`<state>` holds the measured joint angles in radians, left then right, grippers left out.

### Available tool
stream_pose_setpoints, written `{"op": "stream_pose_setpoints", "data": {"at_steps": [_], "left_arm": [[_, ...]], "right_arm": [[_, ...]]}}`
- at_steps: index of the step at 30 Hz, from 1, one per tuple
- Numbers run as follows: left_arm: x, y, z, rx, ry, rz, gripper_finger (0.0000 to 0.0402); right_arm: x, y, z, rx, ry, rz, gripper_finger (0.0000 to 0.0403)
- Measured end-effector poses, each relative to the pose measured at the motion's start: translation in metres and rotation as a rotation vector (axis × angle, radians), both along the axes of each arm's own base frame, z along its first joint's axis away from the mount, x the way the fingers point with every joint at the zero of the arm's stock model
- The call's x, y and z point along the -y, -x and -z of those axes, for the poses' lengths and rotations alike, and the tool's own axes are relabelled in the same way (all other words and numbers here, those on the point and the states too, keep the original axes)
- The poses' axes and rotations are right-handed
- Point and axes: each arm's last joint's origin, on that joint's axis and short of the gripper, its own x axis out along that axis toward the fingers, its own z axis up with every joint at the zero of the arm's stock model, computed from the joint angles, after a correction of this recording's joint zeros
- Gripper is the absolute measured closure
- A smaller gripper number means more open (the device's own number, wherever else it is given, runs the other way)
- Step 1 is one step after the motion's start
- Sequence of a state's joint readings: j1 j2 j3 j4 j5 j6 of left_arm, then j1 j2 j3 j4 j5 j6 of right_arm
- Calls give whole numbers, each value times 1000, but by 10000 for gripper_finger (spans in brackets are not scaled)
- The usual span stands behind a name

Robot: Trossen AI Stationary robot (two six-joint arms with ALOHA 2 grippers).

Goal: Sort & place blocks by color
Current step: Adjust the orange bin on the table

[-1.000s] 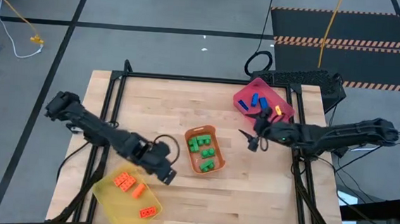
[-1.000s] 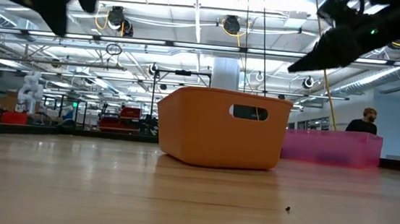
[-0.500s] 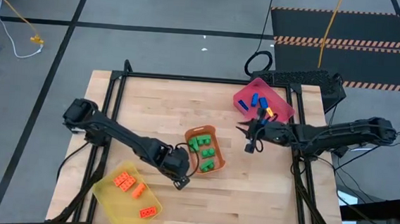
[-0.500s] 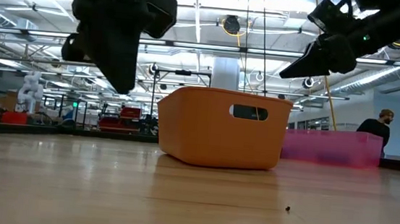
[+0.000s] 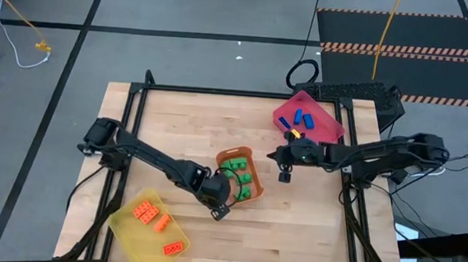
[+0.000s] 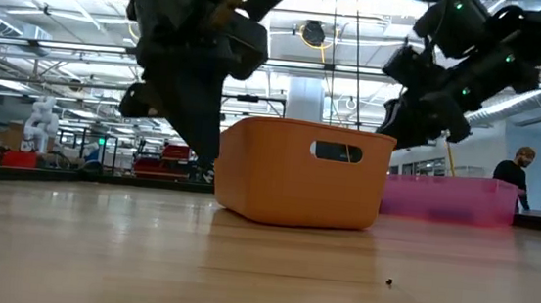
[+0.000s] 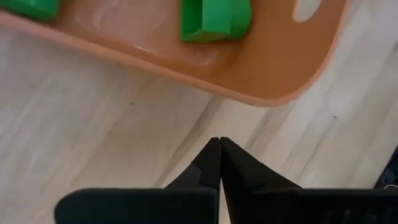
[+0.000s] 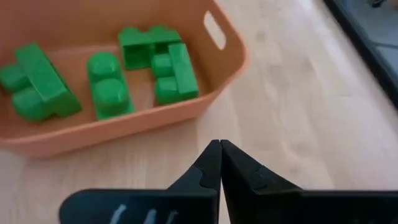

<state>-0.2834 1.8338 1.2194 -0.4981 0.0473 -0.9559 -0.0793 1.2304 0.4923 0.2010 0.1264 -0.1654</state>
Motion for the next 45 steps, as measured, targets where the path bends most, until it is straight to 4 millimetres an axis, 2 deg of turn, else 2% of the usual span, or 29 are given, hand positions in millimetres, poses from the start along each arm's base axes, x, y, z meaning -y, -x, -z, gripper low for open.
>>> {"op": "stream_pose_setpoints", "data": {"at_steps": [14,24,33,45], "left_arm": [[-13,-10,2,51,-10,11,397],[-13,-11,1,64,-7,12,397],[-11,-18,-3,149,15,9,396],[-13,-18,-4,158,-18,-74,396]], "right_arm": [[0,-31,38,-2,-105,-51,403],[-1,-47,31,34,-113,-85,403],[-2,-48,30,37,-118,-90,403],[-2,-48,30,37,-131,-105,403]]}}
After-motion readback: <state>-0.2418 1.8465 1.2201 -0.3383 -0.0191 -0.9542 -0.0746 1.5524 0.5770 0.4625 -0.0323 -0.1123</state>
